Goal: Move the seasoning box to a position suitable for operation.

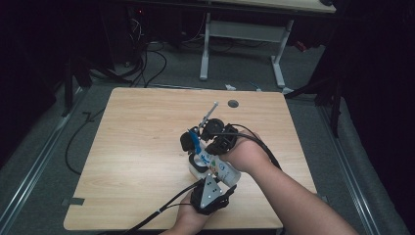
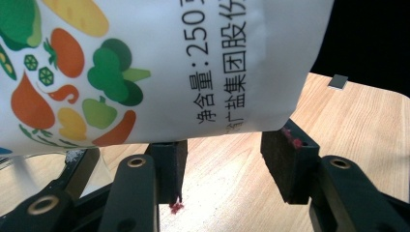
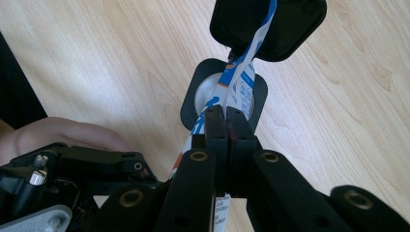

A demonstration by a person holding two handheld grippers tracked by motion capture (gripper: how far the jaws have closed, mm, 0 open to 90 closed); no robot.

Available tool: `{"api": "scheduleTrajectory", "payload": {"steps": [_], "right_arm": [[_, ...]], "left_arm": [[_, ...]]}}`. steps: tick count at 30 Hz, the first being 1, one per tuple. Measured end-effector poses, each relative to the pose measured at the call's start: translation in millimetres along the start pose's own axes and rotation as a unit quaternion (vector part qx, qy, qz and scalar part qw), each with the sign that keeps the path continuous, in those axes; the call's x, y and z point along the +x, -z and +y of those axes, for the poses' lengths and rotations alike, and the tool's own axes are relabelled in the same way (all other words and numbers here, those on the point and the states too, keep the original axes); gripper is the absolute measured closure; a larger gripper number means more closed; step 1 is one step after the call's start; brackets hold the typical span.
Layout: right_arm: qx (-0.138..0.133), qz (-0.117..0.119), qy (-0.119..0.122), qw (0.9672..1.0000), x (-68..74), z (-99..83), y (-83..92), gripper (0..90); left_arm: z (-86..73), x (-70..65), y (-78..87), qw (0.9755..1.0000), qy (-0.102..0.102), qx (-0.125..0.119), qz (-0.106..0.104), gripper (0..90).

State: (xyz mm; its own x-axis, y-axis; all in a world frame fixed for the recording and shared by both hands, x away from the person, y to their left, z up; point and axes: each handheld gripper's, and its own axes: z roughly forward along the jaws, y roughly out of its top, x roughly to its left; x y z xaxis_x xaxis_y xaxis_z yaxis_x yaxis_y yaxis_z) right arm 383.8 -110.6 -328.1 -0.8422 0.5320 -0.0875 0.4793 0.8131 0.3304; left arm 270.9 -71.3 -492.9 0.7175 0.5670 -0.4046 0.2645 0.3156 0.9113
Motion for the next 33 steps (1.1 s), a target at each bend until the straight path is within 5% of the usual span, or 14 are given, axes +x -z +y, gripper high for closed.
{"api": "scheduleTrajectory", "payload": {"steps": [33], "right_arm": [[-0.005,0.000,0.005,1.0000,0.2,6.3,-0.7,90.0]], "left_arm": [[5.2,-1.2,-2.9,0.9999,0.002,-0.012,0.010,53.7]]}}
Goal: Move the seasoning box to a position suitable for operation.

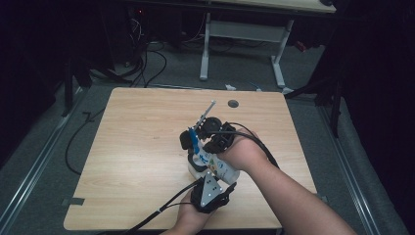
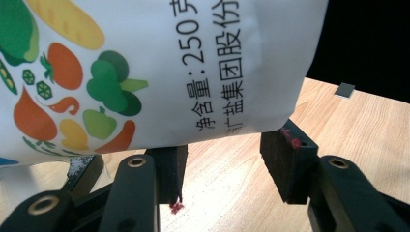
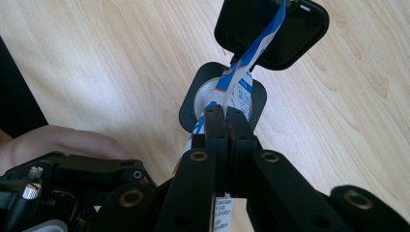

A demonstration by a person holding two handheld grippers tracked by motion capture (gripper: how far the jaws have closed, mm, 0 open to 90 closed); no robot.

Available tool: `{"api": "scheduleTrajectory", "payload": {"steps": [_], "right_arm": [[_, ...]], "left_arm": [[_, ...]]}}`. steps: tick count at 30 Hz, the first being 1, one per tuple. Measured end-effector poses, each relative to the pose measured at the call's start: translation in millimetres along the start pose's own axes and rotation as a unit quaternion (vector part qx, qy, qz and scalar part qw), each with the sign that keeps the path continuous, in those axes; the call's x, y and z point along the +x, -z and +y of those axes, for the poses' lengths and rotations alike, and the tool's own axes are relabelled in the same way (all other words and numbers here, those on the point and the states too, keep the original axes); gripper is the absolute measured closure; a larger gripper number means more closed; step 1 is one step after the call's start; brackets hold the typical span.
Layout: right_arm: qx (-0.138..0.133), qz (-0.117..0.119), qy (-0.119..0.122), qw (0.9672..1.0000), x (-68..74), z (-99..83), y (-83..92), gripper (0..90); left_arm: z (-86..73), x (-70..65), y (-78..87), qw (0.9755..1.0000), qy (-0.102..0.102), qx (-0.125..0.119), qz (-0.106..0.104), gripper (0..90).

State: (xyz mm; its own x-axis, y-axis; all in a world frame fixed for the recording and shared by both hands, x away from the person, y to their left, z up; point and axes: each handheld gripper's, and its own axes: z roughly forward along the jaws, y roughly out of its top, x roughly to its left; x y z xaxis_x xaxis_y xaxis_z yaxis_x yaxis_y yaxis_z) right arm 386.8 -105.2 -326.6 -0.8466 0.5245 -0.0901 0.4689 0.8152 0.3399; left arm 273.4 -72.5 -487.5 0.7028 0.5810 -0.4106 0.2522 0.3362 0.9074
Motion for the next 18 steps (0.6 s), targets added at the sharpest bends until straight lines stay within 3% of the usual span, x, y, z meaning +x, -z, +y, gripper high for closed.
{"api": "scheduleTrajectory", "payload": {"steps": [18], "right_arm": [[0.002,-0.002,-0.002,1.0000,-0.4,0.8,1.2,90.0]], "left_arm": [[1.8,-1.5,-2.1,1.0000,0.005,-0.003,-0.002,53.8]]}}
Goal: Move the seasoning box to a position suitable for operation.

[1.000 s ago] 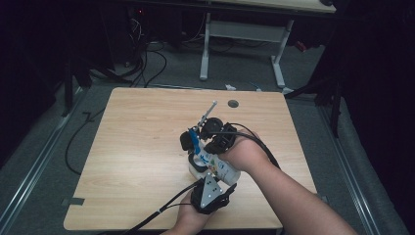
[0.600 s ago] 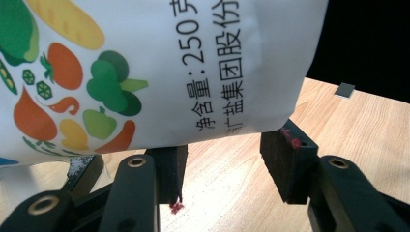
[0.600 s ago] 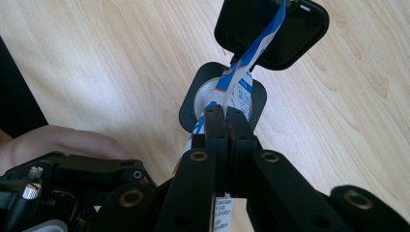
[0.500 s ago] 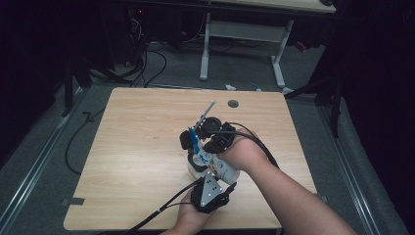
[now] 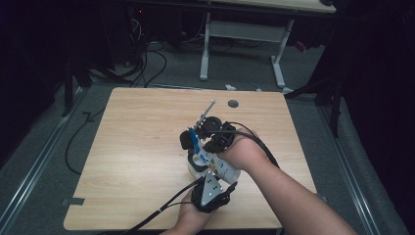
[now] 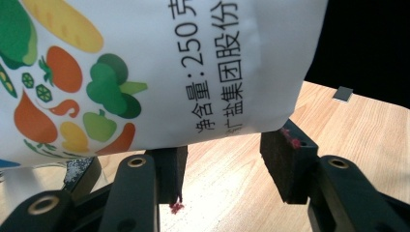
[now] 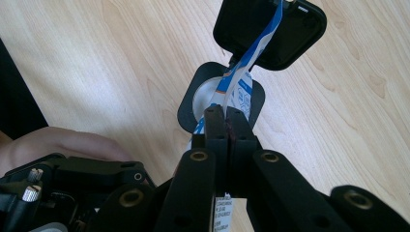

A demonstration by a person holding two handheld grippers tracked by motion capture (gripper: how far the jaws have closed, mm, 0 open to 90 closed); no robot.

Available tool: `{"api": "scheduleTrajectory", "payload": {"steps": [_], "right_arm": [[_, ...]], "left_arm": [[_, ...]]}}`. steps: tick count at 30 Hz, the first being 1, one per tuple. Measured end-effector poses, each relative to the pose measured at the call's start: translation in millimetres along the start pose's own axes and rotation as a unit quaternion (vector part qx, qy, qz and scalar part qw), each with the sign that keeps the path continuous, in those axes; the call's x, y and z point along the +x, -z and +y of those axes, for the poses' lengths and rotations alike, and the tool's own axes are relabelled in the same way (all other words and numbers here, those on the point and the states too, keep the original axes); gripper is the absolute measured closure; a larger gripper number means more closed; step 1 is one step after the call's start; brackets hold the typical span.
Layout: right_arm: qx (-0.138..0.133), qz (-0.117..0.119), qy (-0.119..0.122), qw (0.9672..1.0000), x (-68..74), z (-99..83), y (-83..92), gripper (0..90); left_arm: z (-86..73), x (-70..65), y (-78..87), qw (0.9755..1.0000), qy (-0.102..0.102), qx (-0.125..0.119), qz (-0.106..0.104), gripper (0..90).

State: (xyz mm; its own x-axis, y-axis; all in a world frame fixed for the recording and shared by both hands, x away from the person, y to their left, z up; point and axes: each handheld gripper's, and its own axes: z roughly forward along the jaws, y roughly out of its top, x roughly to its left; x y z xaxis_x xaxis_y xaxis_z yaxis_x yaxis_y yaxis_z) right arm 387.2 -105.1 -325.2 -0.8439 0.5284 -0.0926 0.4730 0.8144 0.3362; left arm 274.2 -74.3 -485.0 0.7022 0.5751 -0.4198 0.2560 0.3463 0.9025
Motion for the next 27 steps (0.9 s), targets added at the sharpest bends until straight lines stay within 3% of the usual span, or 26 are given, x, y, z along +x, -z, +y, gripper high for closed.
{"api": "scheduleTrajectory", "payload": {"steps": [27], "right_arm": [[0.001,0.003,-0.001,1.0000,0.7,2.2,-0.1,90.0]], "left_arm": [[2.4,-0.9,-0.9,1.0000,0.004,-0.002,0.000,53.9]]}}
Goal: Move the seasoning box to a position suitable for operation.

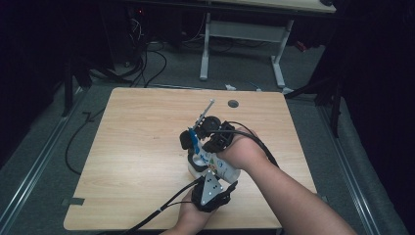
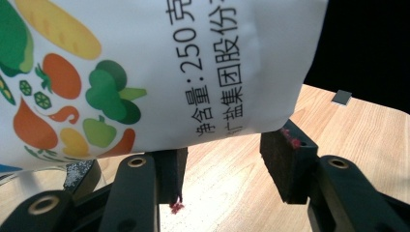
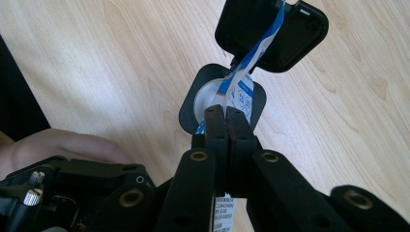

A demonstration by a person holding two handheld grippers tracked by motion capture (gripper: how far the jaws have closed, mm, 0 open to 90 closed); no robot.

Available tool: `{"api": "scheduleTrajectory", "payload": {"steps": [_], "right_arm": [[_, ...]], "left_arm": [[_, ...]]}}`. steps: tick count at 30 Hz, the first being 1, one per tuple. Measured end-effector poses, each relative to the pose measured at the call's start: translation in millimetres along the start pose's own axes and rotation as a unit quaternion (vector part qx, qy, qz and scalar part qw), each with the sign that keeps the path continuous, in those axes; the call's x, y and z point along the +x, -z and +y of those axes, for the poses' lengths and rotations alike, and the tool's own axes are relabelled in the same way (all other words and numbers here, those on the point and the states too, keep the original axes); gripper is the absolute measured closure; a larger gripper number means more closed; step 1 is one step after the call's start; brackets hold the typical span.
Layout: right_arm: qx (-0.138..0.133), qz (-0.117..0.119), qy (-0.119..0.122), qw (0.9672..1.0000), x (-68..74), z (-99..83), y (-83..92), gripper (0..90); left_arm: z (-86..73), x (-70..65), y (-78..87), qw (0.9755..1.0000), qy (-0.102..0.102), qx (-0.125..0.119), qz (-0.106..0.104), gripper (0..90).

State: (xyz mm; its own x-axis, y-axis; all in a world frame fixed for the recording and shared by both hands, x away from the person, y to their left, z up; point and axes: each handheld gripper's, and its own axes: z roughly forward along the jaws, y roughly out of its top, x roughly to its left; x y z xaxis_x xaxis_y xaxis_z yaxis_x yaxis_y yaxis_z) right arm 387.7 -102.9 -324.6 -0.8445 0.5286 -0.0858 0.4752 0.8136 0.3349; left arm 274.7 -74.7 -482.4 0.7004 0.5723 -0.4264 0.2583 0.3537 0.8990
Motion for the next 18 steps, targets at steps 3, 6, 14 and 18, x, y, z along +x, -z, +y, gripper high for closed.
{"api": "scheduleTrajectory", "payload": {"steps": [3,6,14,18], "right_arm": [[-0.001,0.000,0.004,1.0000,-0.4,0.3,-0.2,90.0],[0.000,-0.001,0.004,1.0000,-0.2,0.5,-0.4,90.0],[0.000,0.000,0.005,1.0000,-0.3,1.2,-1.8,90.0],[0.000,0.000,0.001,1.0000,-0.6,1.2,-2.7,90.0]], "left_arm": [[0.1,-0.1,0.0,1.0000,0.001,-0.001,0.000,53.8],[0.2,-0.1,0.0,1.0000,0.001,-0.001,0.000,53.9],[0.5,0.1,0.1,1.0000,0.003,-0.001,0.001,53.9],[0.6,0.4,0.0,1.0000,0.003,0.000,0.001,53.9]]}}
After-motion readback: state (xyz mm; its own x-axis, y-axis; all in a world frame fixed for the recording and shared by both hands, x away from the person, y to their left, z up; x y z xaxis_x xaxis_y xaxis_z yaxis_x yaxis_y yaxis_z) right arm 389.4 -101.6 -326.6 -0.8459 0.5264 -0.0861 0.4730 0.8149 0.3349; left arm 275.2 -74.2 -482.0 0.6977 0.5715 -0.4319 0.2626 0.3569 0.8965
